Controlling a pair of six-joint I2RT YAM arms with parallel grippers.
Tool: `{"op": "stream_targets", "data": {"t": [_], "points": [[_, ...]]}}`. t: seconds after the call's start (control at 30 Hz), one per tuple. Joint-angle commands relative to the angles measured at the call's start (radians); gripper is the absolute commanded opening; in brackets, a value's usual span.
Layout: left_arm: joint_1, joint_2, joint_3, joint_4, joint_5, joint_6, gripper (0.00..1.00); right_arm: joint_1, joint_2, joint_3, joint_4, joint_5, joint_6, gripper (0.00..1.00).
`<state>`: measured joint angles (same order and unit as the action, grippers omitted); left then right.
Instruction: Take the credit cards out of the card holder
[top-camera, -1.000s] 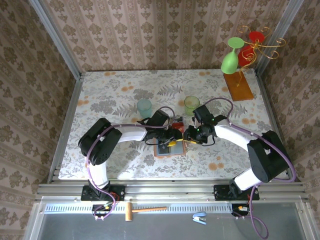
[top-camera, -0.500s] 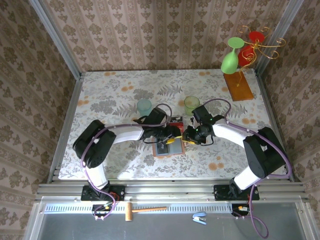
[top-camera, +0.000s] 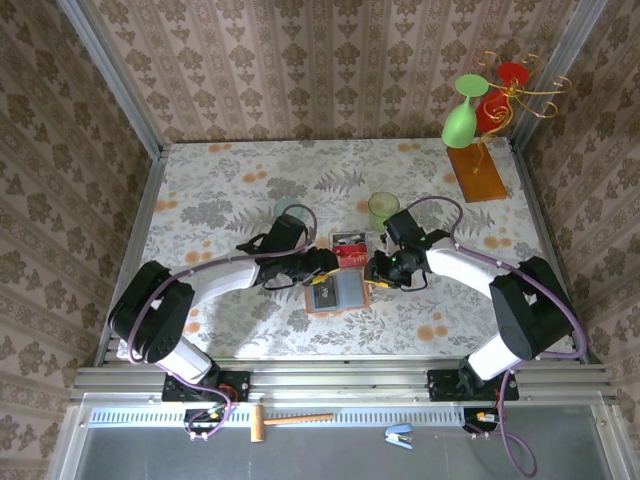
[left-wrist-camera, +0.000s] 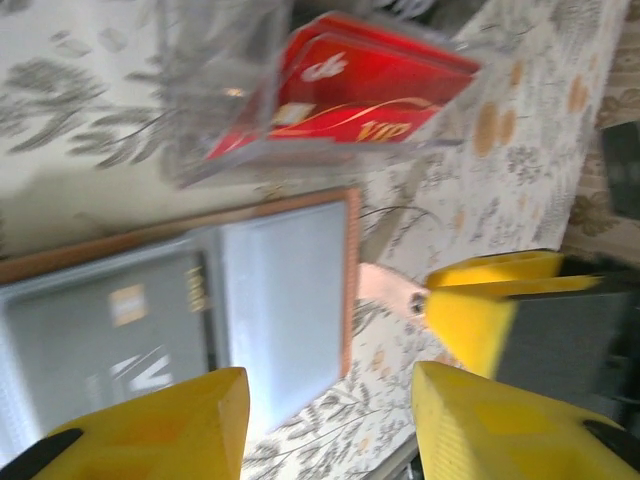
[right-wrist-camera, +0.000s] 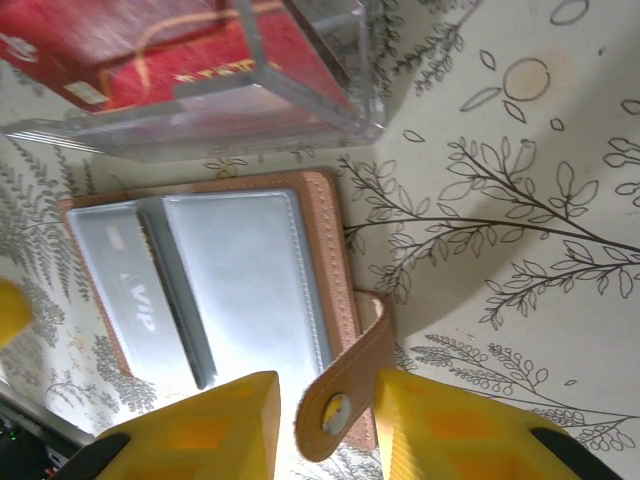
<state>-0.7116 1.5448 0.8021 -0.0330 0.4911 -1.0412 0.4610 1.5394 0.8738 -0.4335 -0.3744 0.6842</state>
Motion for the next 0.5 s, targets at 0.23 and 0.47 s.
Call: {"op": "stream_targets", "data": {"t": [0.23,0.47], "points": [[0.008,-0.053,-0.103,0.002,-0.025,0.011,0.4,0.051,-0.022,0.079,-0.034,-0.004,0.025,0.28],[0.007,-0.055,-0.126,0.002,-0.028,0.012,0.32,0.112,0.061,0.112,0.021,-0.054,0.042,0.25]]}}
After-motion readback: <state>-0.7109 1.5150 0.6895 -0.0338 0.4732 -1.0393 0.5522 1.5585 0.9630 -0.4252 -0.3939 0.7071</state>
